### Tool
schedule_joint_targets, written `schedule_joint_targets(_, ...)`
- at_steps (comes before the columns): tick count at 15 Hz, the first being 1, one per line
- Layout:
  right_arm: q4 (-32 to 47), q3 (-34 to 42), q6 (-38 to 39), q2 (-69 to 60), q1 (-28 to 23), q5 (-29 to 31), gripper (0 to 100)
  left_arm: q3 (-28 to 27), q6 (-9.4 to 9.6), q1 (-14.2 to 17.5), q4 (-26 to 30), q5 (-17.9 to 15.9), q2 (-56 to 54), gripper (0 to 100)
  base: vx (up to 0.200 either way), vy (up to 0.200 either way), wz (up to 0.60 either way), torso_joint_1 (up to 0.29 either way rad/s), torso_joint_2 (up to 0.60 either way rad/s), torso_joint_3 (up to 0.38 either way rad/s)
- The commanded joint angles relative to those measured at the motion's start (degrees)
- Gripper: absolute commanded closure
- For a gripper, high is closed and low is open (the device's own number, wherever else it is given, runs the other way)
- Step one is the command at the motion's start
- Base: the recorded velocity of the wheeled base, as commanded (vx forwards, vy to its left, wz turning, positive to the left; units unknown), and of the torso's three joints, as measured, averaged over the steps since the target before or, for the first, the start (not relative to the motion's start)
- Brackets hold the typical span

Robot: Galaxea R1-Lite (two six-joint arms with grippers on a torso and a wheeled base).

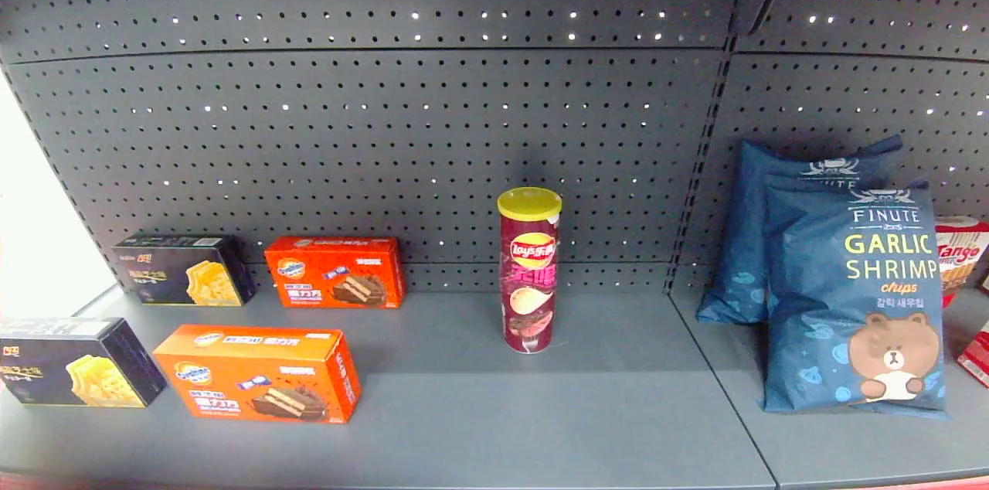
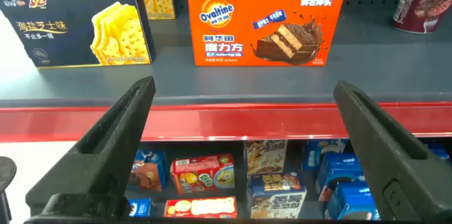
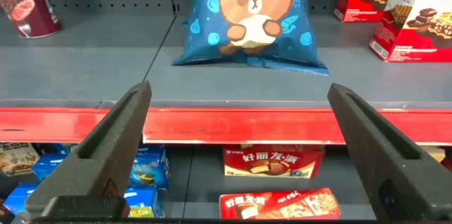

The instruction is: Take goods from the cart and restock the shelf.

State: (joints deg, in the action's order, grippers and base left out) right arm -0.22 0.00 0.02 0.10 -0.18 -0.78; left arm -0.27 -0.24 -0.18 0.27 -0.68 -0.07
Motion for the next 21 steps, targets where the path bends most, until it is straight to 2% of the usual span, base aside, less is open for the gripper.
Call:
schedule_joint_targets(1,0.0,0.0,0.0,0.0,0.0,0.0,0,-0.1,-0.02,0.0,0.0,0.0,0.1,0,0.000,0.000,0.60,0.002,0.00,0.002)
schedule_joint_targets(21,0.0,0.0,0.0,0.0,0.0,0.0,0,0.1,0.07,0.0,-0.3,0.1,0.1,0,0.000,0.000,0.60,0.002,0.00,0.000)
